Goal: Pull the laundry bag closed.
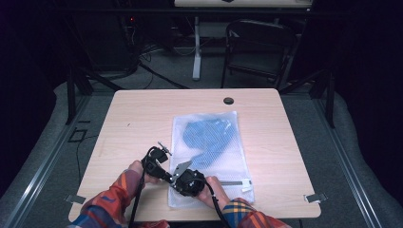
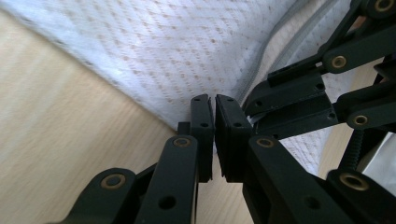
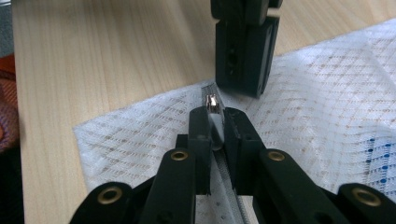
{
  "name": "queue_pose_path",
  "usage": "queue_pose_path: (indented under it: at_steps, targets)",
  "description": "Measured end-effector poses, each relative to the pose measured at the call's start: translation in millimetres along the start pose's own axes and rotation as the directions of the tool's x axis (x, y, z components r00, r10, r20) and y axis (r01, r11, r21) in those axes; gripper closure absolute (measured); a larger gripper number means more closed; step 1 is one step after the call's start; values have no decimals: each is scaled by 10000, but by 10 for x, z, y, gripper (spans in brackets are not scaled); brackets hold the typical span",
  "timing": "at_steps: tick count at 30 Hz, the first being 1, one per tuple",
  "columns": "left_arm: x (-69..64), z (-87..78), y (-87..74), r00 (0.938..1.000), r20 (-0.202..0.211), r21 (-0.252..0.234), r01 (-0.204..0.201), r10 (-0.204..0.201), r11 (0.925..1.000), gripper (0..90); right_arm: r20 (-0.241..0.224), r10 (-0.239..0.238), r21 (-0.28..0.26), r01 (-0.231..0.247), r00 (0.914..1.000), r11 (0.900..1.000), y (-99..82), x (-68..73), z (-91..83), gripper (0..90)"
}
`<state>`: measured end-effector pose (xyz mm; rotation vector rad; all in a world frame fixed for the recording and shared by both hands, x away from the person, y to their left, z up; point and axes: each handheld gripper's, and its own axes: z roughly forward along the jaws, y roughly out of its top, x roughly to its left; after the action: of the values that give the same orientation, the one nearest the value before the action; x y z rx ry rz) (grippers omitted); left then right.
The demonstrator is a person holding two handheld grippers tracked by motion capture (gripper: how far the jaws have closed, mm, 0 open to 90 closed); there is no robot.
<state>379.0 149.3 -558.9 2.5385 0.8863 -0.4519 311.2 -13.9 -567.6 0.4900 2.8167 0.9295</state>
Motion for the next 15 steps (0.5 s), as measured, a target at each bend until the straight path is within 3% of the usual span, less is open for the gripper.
queue_pose_path:
  at_steps: [6,15]
  targets:
    - [-40,7,5,9984,-483,128,-278,284,9995,900,188,-130,94,128,9997,9999,8,26,-7,819]
    - [-37,3,-6,9984,-471,94,-298,302,9995,900,280,-123,179,118,9995,9998,3,23,-24,820]
